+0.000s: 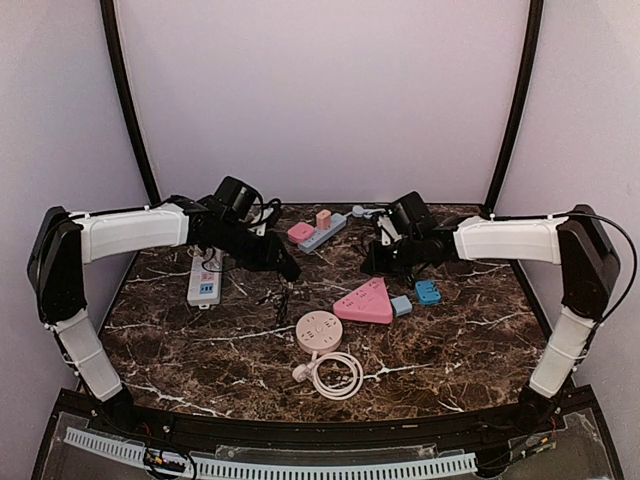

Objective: Pull the plug off the socket

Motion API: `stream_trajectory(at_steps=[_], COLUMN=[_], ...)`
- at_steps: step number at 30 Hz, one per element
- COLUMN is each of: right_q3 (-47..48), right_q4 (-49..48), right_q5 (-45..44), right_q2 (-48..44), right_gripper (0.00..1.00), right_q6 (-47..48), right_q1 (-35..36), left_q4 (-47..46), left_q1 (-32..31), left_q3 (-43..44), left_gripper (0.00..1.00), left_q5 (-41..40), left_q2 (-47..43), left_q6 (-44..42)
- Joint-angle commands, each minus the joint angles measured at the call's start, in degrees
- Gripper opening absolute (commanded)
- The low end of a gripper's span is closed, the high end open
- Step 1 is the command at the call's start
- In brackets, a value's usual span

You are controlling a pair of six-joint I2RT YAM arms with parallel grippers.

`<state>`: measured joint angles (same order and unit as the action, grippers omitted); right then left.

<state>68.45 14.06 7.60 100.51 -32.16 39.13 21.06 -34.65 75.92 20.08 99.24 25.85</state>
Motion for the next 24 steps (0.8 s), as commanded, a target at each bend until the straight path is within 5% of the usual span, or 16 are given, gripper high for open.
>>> stream_trajectory(at_steps=[1, 12, 24], right_q3=[0.96, -2.04, -2.33], right_q4=[1.31, 1.63, 2.30], right_q5=[-2.20, -2.46, -2.54], right_q2=[-2.95, -6.30, -6.93], right_gripper=[0.10, 0.13, 0.13], right_q6=[2.85, 2.55, 2.75], right_q1=[0.33, 0.24, 0.24], left_q4=[-4.86, -14.82, -16.11], left_q1=[0.10, 0.11, 0.87], left_q3=[-0.56, 7.08, 8.01], left_gripper=[0.16, 0.31, 0.57], left_q5=[5.82, 13.96, 11.68], left_q2=[1.52, 16.37, 19.60], left_q6=[2.39, 6.36, 5.48])
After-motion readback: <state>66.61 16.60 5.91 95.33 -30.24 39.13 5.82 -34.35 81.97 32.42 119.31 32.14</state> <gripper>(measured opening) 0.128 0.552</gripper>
